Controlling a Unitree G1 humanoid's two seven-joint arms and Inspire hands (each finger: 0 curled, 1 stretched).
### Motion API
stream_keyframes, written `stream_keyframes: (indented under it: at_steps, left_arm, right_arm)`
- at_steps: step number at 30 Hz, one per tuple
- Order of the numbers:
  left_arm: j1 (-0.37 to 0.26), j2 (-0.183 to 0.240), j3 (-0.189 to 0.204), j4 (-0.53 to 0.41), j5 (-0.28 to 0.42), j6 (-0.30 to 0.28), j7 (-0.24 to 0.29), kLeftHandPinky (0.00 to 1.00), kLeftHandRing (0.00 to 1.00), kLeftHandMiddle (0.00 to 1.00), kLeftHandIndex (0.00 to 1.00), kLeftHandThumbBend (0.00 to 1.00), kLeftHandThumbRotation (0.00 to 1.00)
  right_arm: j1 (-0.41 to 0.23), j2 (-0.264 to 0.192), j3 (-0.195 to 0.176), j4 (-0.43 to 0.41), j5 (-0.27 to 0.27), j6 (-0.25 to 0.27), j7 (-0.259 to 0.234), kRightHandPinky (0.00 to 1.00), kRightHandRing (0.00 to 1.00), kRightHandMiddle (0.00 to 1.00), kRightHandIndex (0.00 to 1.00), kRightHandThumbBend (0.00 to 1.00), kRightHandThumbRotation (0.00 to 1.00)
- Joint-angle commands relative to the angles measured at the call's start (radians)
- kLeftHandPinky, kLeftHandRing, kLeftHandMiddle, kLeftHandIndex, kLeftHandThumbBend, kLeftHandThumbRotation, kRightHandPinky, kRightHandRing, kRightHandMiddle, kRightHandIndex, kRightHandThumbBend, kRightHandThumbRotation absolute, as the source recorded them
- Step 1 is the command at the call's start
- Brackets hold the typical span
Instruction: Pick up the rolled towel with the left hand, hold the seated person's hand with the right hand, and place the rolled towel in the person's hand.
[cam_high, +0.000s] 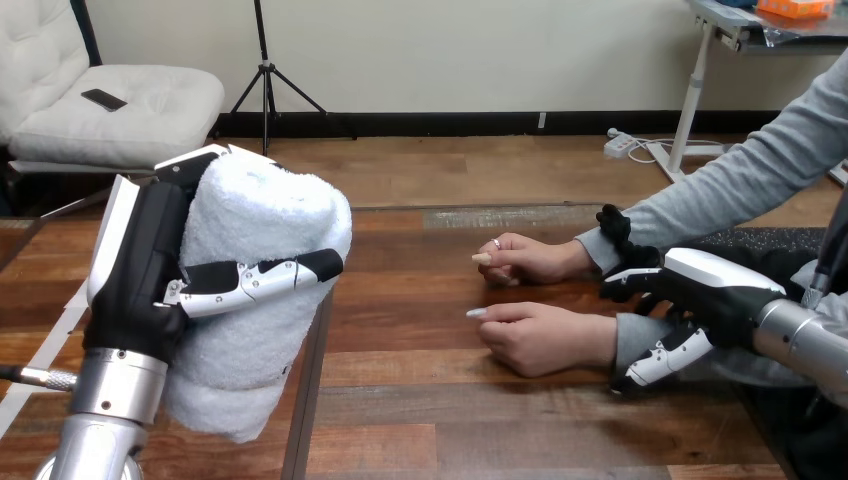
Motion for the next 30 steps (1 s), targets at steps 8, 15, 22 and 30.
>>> stream_keyframes:
  at_steps: [8, 15, 22, 30]
  left_arm:
    - [-0.050, -0.008, 0.010, -0.017, -0.007, -0.015, 0.001, 0.25, 0.30, 0.36, 0.40, 0.62, 0.00]
    - [-0.048, -0.009, 0.011, -0.022, -0.009, -0.014, -0.001, 0.25, 0.30, 0.36, 0.40, 0.62, 0.00]
    - [-0.046, -0.007, 0.014, -0.019, -0.012, -0.020, -0.003, 0.25, 0.30, 0.36, 0.40, 0.62, 0.00]
    - [-0.043, -0.008, 0.016, -0.022, -0.023, -0.018, -0.009, 0.26, 0.31, 0.37, 0.40, 0.61, 0.00]
  right_arm:
    - [-0.108, -0.020, 0.048, 0.024, -0.041, -0.017, -0.063, 0.67, 0.80, 0.84, 0.83, 1.00, 0.27]
    - [-0.117, -0.010, 0.070, 0.044, -0.059, -0.007, -0.076, 0.66, 0.79, 0.83, 0.83, 1.00, 0.28]
    - [-0.119, 0.001, 0.083, 0.055, -0.062, 0.006, -0.092, 0.66, 0.78, 0.81, 0.81, 1.00, 0.27]
    - [-0.118, 0.009, 0.093, 0.061, -0.068, 0.006, -0.123, 0.64, 0.75, 0.79, 0.79, 1.00, 0.22]
